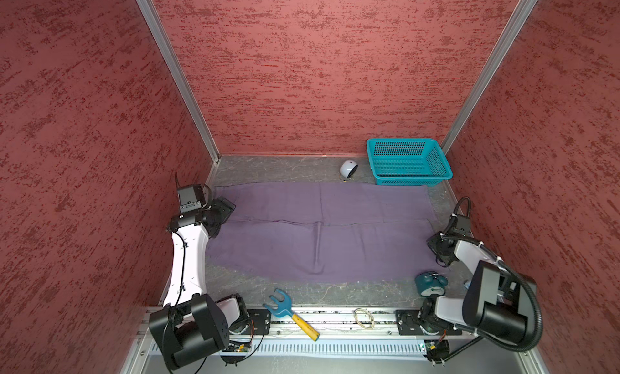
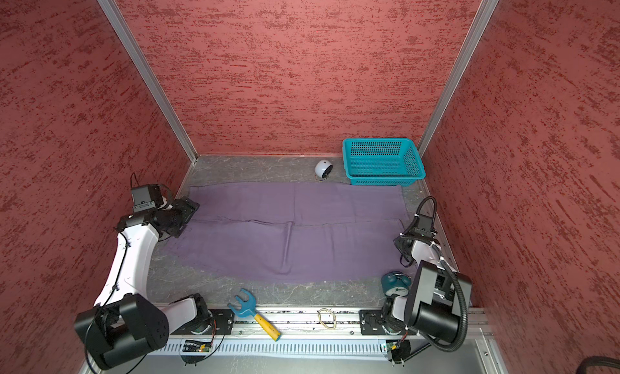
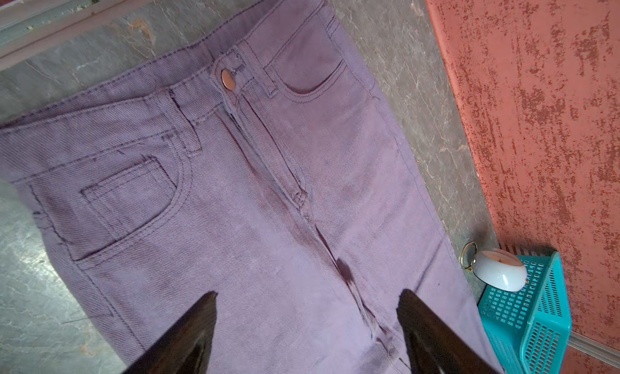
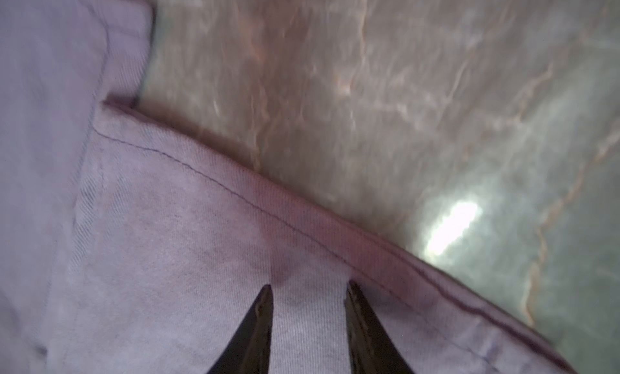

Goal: Fold and stack the trousers
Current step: Smooth out the trousers at the center of the table, then fold the trousers at the center of the table.

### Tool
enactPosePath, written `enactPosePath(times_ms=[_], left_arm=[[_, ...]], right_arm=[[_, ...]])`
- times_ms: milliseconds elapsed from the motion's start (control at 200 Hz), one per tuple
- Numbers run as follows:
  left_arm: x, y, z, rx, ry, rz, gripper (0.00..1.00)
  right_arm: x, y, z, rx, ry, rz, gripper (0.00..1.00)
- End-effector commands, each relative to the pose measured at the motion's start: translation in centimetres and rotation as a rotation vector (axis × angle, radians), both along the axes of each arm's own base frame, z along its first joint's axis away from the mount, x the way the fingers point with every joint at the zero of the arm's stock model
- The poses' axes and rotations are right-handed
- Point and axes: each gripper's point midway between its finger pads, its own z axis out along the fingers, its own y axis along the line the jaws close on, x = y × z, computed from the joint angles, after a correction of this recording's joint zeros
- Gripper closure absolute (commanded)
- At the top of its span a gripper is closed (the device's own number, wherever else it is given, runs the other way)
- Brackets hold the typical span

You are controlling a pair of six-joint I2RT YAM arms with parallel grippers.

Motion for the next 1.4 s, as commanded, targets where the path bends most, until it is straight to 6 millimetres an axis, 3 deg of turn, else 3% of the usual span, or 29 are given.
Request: enactPosePath(times_ms=[0, 391, 571, 741, 972, 1212, 1393], left_arm=[[-0.3, -0.2, -0.1, -0.003, -0.008, -0.019, 0.15], [-0.7, -0.1, -0.8, -0.044, -0.010, -0.003, 0.15], [-0.6, -0.1, -0.5, -0.055, -0.022, -0.004, 0.14], [-0.5, -0.2, -0.1, -0.062, -0.040, -0.002, 0.14], [-0.2, -0.2, 0.6, -0.072, -0.063, 0.000, 0.15], [-0.2, -0.4, 0.0, -0.091, -0.055, -0.006, 0.15], [-0.3, -0.5, -0.3, -0.098, -0.050, -0.007, 0.15]], right_arm=[[-2.3, 0.3, -2.5, 0.069, 0.107, -0.039, 0.61], [-1.8, -4.9, 0.6, -0.004, 0.092, -0.158, 0.59], [-0.9, -5.2, 3.2, -0.025, 0.026, -0.149, 0.61], [-1.3, -5.0, 6.2, -0.056, -0.028, -0.157, 0.58], [-3.8, -3.5, 5.8, -0.049, -0.009, -0.170, 0.54], [-5.8, -2.7, 4.2, -0.015, 0.029, -0.206, 0.31], [-6.4, -2.3, 3.5, 0.020, 0.016, -0.260, 0.08]])
